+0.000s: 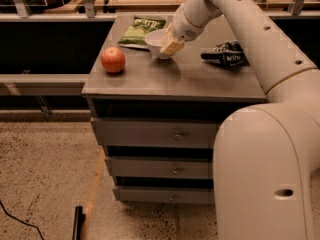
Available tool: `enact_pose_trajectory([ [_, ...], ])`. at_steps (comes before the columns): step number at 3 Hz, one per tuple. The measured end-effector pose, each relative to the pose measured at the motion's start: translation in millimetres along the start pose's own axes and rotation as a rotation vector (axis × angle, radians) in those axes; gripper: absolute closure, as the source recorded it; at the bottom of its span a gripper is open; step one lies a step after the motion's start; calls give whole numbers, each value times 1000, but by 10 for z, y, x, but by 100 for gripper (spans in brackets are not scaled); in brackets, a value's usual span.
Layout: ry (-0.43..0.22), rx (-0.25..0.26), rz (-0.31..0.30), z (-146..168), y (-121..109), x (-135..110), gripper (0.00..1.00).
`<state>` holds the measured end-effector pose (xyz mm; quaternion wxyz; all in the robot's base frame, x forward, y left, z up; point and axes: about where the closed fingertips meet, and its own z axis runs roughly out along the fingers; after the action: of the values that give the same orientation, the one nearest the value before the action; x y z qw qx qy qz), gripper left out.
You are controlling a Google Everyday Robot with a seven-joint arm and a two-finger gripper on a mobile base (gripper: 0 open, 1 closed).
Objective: Move white bowl near green jalapeno chip bag
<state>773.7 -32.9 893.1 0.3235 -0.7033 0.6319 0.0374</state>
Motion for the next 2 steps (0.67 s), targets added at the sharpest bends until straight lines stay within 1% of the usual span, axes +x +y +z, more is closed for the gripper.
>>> enact_pose_trajectory([
  [1, -8, 5, 16, 121, -111, 23, 61],
  [2, -13, 12, 23, 153, -176, 44, 37],
])
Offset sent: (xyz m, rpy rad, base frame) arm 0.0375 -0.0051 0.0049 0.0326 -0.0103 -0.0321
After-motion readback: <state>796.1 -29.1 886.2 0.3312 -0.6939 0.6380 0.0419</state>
